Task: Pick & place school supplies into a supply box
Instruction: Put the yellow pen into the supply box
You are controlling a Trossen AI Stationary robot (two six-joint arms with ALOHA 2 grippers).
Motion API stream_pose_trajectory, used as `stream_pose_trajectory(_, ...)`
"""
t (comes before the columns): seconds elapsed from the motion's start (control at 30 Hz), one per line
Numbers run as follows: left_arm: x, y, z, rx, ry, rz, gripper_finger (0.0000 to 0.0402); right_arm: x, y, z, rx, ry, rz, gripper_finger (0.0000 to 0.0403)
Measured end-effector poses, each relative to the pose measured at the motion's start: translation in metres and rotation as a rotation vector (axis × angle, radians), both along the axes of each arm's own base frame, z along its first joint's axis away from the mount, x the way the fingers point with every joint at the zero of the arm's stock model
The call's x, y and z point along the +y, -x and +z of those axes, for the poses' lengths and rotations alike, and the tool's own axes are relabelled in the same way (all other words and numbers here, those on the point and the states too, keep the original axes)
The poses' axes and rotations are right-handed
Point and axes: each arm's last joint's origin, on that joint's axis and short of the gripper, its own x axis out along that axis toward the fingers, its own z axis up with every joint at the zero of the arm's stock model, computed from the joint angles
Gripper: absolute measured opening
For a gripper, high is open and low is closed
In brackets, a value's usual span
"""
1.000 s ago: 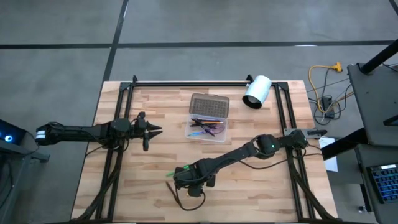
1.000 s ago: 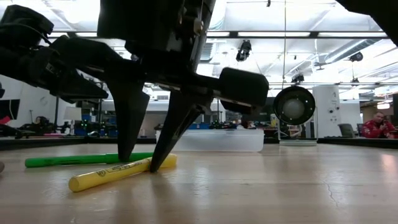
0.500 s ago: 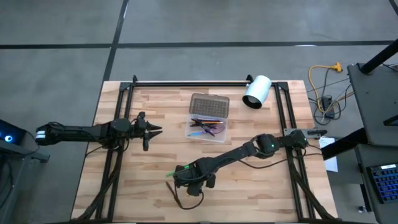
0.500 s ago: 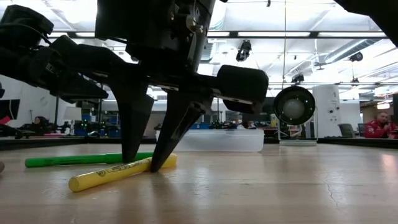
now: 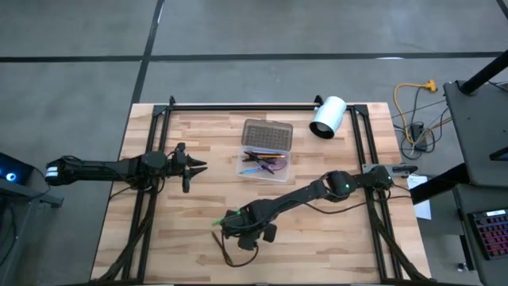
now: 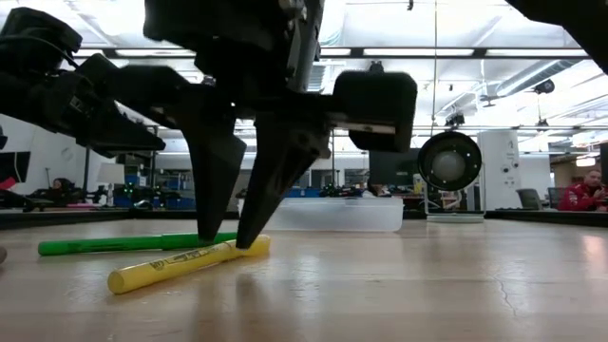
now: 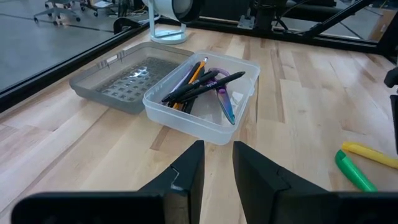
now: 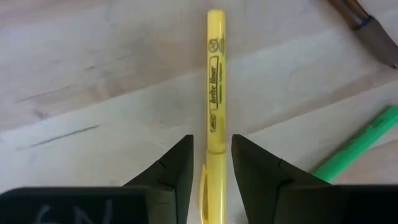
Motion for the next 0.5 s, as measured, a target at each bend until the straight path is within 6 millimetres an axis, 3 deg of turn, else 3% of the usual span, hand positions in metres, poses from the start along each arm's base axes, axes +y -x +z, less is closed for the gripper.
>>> stream_pose_trajectory(0.5, 0.0, 0.0, 0.0, 0.0, 0.0, 0.0, 0.0069, -0.0096, -0.0025, -0.0001, 0.036, -0.085, -0.011, 0.0096)
